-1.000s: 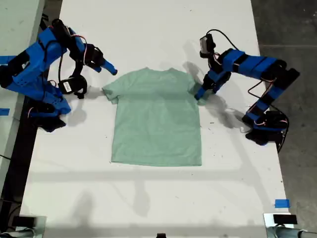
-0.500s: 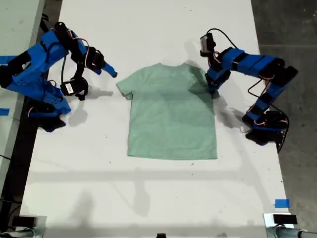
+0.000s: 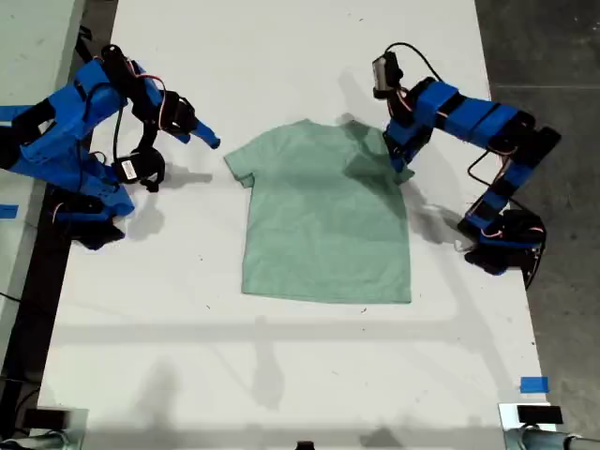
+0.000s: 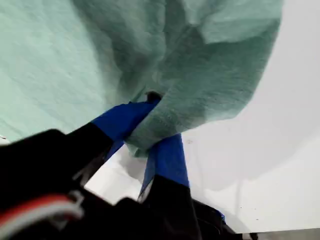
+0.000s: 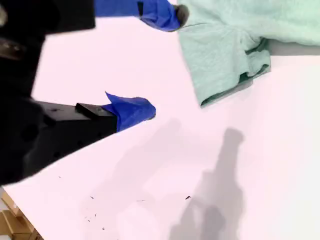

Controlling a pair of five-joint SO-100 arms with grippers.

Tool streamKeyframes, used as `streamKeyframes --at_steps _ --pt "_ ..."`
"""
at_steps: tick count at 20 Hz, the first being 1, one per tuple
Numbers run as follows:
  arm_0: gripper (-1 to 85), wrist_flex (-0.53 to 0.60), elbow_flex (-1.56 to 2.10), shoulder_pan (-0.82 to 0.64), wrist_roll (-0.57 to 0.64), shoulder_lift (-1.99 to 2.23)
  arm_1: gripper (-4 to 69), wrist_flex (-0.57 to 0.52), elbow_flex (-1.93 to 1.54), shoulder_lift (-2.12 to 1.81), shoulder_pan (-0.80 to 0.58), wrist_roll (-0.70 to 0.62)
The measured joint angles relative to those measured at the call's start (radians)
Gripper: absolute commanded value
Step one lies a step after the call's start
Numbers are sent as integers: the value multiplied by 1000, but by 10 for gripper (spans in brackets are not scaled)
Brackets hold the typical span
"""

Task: Fold tshirt

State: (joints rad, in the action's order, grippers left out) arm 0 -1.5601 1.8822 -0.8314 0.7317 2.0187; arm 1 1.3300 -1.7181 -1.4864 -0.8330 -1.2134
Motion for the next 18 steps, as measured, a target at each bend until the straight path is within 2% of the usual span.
streamKeyframes --at_steps 4,7,11,12,13,14,18 --pt "249 9 2 0 0 0 -7 117 268 28 150 92" --pt "249 9 6 0 -6 0 -7 187 538 193 249 147" --pt "249 15 6 0 -17 0 -8 216 845 483 322 181" --pt "249 15 6 0 -18 0 42 216 856 531 324 181" --pt "249 15 11 0 -18 3 275 216 859 566 322 183" --pt "250 15 15 0 -21 6 373 216 861 588 316 183" --pt "251 23 18 0 -25 11 306 218 861 597 316 183"
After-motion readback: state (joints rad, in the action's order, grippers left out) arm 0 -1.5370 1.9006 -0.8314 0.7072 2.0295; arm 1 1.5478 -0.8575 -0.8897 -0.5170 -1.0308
